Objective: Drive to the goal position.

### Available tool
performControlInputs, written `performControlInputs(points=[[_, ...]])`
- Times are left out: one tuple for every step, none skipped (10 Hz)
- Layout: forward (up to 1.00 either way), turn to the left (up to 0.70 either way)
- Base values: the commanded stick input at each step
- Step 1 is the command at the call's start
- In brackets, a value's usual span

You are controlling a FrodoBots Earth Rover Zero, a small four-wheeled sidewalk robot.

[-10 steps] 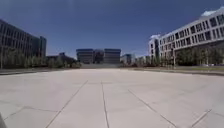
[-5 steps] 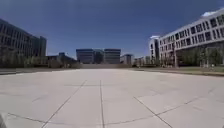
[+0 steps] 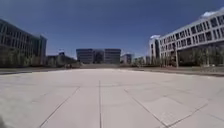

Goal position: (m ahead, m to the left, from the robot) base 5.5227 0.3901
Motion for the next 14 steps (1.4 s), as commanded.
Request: performControlInputs(points=[[0.55,0.00],[0.55,0.02],[0.54,0.03],[0.54,0.03],[0.54,0.02],[0.55,0.00],[0.55,0.00],[0.54,0.00],[0.55,0.02],[0.55,0.03],[0.55,0.03],[0.54,0.03],[0.54,0.03],[0.54,0.00]])
